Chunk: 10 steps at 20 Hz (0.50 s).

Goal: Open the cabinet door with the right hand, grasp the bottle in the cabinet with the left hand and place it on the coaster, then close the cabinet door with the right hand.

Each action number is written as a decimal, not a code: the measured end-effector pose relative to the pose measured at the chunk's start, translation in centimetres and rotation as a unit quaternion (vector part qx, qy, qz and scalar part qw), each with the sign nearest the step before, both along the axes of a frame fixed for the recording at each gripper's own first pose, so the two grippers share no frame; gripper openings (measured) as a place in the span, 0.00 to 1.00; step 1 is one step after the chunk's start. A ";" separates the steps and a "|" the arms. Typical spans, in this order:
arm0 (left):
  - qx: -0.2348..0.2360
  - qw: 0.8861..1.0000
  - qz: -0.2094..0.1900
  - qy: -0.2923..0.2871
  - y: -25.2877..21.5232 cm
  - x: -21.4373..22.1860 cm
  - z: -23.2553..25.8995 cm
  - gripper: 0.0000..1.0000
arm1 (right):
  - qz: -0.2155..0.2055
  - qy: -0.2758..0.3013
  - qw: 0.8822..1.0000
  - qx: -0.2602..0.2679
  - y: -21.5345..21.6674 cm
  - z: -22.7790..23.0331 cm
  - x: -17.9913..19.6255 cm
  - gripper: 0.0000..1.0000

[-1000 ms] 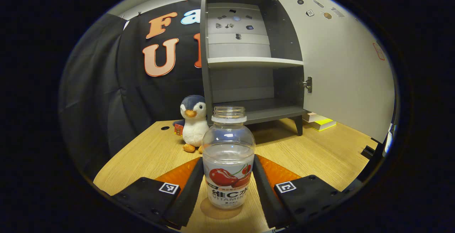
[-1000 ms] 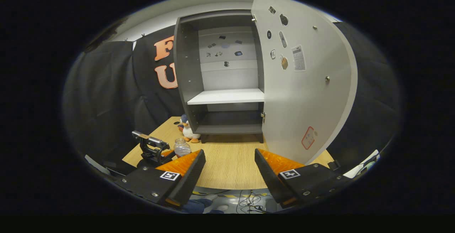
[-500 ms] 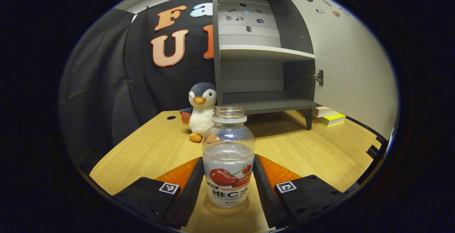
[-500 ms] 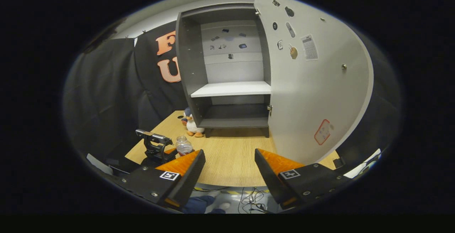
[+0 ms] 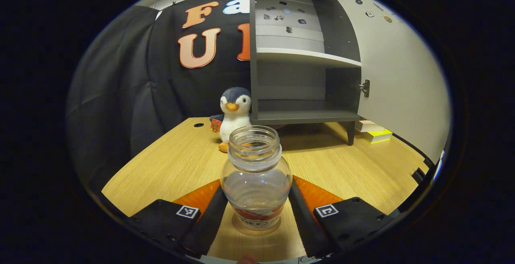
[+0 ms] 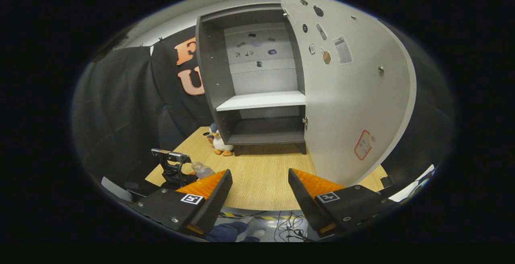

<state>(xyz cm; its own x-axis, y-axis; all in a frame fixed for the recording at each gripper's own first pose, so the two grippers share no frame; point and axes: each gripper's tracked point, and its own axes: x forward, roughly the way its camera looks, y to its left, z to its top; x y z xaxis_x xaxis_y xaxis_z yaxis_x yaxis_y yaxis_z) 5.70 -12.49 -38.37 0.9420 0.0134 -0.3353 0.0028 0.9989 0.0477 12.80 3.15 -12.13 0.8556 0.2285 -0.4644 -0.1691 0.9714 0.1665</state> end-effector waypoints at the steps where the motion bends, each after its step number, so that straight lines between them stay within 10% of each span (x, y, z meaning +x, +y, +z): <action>1: -0.010 1.000 0.000 -0.005 -0.1 0.0 0.4 0.90 | 0.000 -0.002 1.000 0.001 0.0 0.0 0.1 0.87; 10: -0.008 0.999 -0.016 -0.045 -0.5 -0.4 6.1 0.99 | -0.004 -0.031 0.999 0.015 0.2 1.0 0.0 0.87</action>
